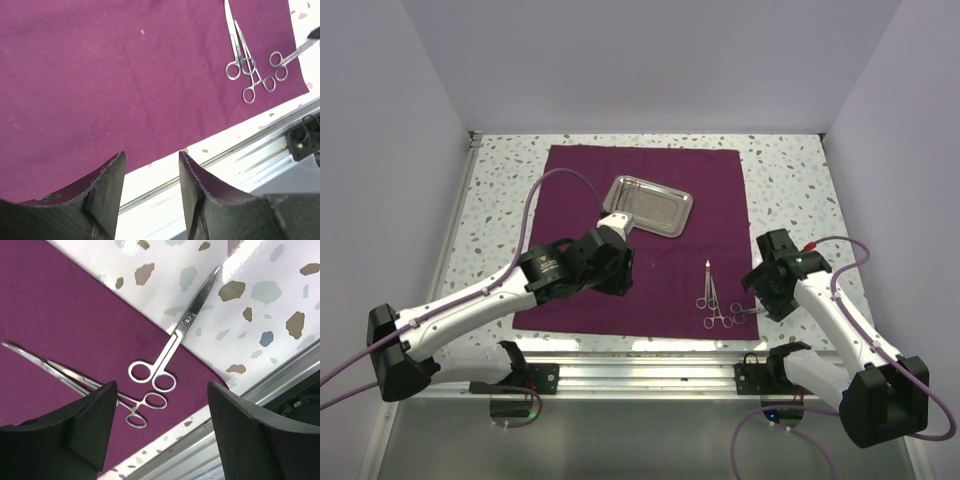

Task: Open and lay out the surgical kit
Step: Adjust the surgical kit at the center of the board.

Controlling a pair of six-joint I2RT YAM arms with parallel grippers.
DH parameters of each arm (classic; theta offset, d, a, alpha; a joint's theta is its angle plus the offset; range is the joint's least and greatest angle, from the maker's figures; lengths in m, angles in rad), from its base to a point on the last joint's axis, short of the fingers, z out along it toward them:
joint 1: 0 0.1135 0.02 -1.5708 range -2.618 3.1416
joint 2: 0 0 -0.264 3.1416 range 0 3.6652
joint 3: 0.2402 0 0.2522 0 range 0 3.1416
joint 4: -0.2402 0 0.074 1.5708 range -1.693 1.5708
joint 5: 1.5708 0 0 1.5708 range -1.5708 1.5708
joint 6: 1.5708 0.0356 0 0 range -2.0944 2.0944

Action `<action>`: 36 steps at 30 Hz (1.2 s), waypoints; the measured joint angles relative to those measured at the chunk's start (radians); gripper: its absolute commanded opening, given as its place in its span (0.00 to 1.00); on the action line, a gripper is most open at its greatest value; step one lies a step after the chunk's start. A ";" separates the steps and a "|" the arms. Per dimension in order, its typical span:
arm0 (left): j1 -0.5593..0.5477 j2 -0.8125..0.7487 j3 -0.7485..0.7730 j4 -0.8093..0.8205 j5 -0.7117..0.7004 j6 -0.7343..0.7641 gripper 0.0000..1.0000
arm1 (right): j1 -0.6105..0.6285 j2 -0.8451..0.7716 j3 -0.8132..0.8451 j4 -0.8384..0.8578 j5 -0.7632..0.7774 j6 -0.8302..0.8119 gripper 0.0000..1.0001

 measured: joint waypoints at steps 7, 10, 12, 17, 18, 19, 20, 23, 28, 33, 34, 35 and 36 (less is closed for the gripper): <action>0.000 -0.075 -0.013 -0.067 0.000 0.000 0.50 | 0.000 0.015 -0.034 0.021 0.071 0.109 0.70; 0.000 -0.083 -0.013 -0.096 -0.001 0.000 0.51 | 0.000 0.023 -0.079 0.051 0.078 0.149 0.67; 0.000 -0.086 -0.014 -0.108 -0.003 0.000 0.51 | 0.000 0.022 -0.116 0.072 0.082 0.180 0.63; 0.000 -0.086 -0.014 -0.133 -0.004 0.002 0.51 | -0.001 0.020 -0.198 0.122 0.081 0.243 0.56; 0.000 -0.086 -0.014 -0.136 -0.004 0.002 0.51 | -0.001 0.023 -0.207 0.133 0.081 0.253 0.56; 0.000 -0.086 -0.014 -0.140 -0.004 0.004 0.51 | -0.001 0.028 -0.209 0.135 0.083 0.261 0.56; 0.000 -0.085 -0.014 -0.144 -0.004 0.007 0.51 | -0.001 0.032 -0.208 0.135 0.084 0.266 0.56; 0.000 -0.074 -0.014 -0.151 -0.004 0.016 0.51 | -0.001 0.052 -0.206 0.135 0.089 0.278 0.56; 0.000 -0.039 -0.014 -0.152 -0.004 0.039 0.51 | -0.009 0.075 -0.199 0.136 0.089 0.287 0.54; 0.014 -0.007 -0.014 -0.151 -0.003 0.064 0.51 | -0.035 0.120 -0.179 0.141 0.079 0.289 0.51; 0.018 -0.002 -0.014 -0.151 -0.003 0.069 0.51 | -0.042 0.132 -0.174 0.145 0.073 0.289 0.50; 0.022 0.003 -0.014 -0.150 0.000 0.074 0.51 | -0.050 0.145 -0.167 0.147 0.068 0.288 0.49; 0.027 0.008 -0.014 -0.150 0.001 0.080 0.51 | -0.056 0.159 -0.159 0.151 0.062 0.288 0.48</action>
